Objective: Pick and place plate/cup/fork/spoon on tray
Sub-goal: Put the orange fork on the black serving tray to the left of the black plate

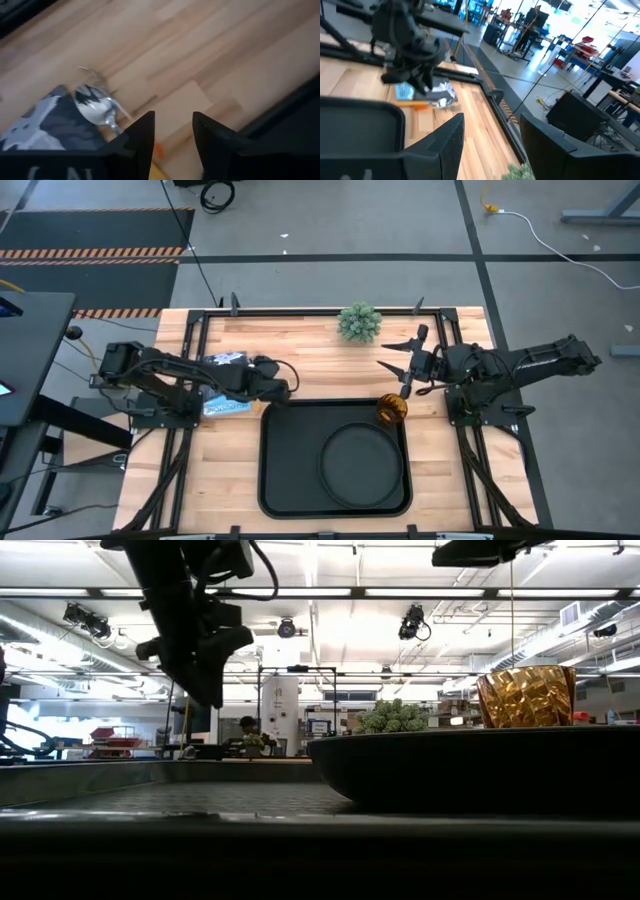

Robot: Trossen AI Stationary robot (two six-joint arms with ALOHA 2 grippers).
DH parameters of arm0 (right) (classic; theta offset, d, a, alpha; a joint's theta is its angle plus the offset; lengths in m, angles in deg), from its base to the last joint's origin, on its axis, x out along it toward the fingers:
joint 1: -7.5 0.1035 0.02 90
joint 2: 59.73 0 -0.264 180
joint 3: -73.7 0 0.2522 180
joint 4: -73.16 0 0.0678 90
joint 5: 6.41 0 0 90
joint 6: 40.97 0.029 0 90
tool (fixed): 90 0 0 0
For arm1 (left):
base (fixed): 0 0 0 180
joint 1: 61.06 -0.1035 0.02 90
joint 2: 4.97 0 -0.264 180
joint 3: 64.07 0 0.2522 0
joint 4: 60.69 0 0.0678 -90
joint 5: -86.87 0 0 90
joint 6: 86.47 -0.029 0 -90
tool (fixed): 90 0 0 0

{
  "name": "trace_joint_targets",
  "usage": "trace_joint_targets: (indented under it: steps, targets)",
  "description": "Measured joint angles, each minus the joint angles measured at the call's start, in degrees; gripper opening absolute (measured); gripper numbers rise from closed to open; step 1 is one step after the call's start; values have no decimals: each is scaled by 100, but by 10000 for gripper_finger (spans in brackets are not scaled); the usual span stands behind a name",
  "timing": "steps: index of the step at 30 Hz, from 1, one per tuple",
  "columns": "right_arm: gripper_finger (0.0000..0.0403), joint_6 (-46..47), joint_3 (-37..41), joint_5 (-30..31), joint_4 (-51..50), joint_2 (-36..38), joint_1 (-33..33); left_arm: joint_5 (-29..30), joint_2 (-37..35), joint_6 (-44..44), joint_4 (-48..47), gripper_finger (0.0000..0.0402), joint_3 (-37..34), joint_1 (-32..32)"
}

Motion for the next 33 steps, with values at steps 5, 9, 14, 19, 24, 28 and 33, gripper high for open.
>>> trace_joint_targets:
  steps: [5, 9, 14, 19, 24, 28, 33]
  targets:
    - [198, 60, 0, -3, -235, 67, 0, 153, -252, -115, -111, 141, -25, -130]
    - [198, 130, -2, -19, -226, 126, 0, 255, -368, -159, 321, 141, -512, -208]
    - [198, 155, -2, -240, -158, 185, 2, -26, -447, 97, 846, 141, -1114, -479]
    - [198, 195, -2, -261, -173, 193, 0, -469, -476, 391, 880, 141, -1269, -926]
    - [198, 254, -2, -416, -224, 191, 0, -1076, -474, 604, 904, 141, -1283, -1512]
    - [198, 258, -2, -478, -226, 191, 0, -1186, -472, 538, 1180, 141, -1285, -1750]
    - [198, 261, -2, -501, -216, 189, 0, -1223, -332, 440, 1358, 135, -1283, -1774]
